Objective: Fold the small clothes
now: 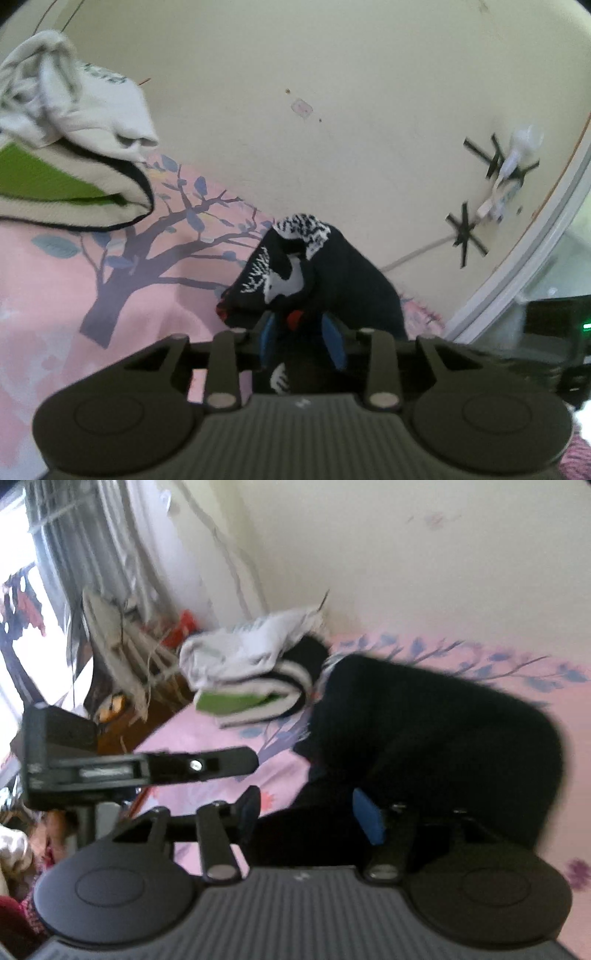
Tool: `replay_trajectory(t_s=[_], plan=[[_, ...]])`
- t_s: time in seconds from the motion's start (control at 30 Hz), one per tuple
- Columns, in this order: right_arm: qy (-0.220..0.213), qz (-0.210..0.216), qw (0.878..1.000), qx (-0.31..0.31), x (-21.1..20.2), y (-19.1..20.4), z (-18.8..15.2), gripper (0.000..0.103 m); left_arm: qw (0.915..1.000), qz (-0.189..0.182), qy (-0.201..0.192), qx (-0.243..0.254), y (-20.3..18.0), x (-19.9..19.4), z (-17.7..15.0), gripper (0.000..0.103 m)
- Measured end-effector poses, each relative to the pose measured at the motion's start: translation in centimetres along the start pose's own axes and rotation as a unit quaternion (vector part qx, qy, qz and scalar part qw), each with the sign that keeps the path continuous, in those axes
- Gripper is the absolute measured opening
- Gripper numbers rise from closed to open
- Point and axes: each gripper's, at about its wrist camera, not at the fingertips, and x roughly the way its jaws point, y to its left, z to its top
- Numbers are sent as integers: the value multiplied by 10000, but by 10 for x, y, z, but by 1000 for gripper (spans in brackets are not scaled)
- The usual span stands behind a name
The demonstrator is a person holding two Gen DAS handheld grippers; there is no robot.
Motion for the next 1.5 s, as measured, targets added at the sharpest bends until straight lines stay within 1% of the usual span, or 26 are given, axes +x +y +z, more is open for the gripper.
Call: replay_trajectory(t_s=[0.03,0.07,0.13,0.2,0.3,0.37,0.53,0.6,0.73,0.8,0.83,0.87,0.93,1.03,1.27,1.4,1.5], plan=[[-174,-152,9997,63,-11,-5,-3,58,9997,188,48,169,-8,6,-1,37],[-347,-325,9988,135,-23,-10,-7,58,9985,405,95,359,-14,11,-2,39],[-605,-633,9955,357,-41,-21,-18,59,9937,820,165,750,-29,22,-7,39],[-747,-831,9920,593,-54,-32,-31,60,9893,1035,254,999,-38,31,-11,39],[-852,-1061,9878,763,-64,-41,-48,60,9826,1286,325,1298,-50,38,-18,39],[-894,-1121,9857,880,-73,-50,-58,61,9782,1445,353,1449,-57,43,-23,42],[-900,-1107,9830,1158,-79,-62,-75,62,9708,1702,411,1642,-69,47,-29,47],[-933,-1087,9821,1221,-83,-66,-80,65,9677,1798,400,1719,-74,47,-32,53],[-976,-1058,9805,1335,-85,-70,-84,72,9617,2006,419,1819,-81,50,-37,59],[-975,-1066,9798,1382,-86,-71,-87,76,9586,2126,430,1842,-83,51,-39,68],[-964,-1071,9796,1401,-86,-71,-87,82,9571,2194,413,1844,-84,52,-40,78],[-966,-1071,9796,1400,-88,-72,-89,87,9562,2238,386,1847,-85,51,-41,83],[-996,-1076,9804,1314,-89,-69,-92,88,9543,2311,347,1860,-87,51,-41,84],[-968,-1119,9813,1232,-90,-70,-95,90,9523,2420,316,1831,-87,50,-41,91],[-996,-1181,9769,1476,-91,-80,-105,89,9487,2584,258,1805,-87,49,-42,102],[-1025,-1212,9753,1537,-92,-83,-108,89,9479,2628,204,1789,-86,49,-42,103],[-957,-1279,9764,1453,-90,-80,-104,89,9477,2671,180,1739,-85,49,-42,103]])
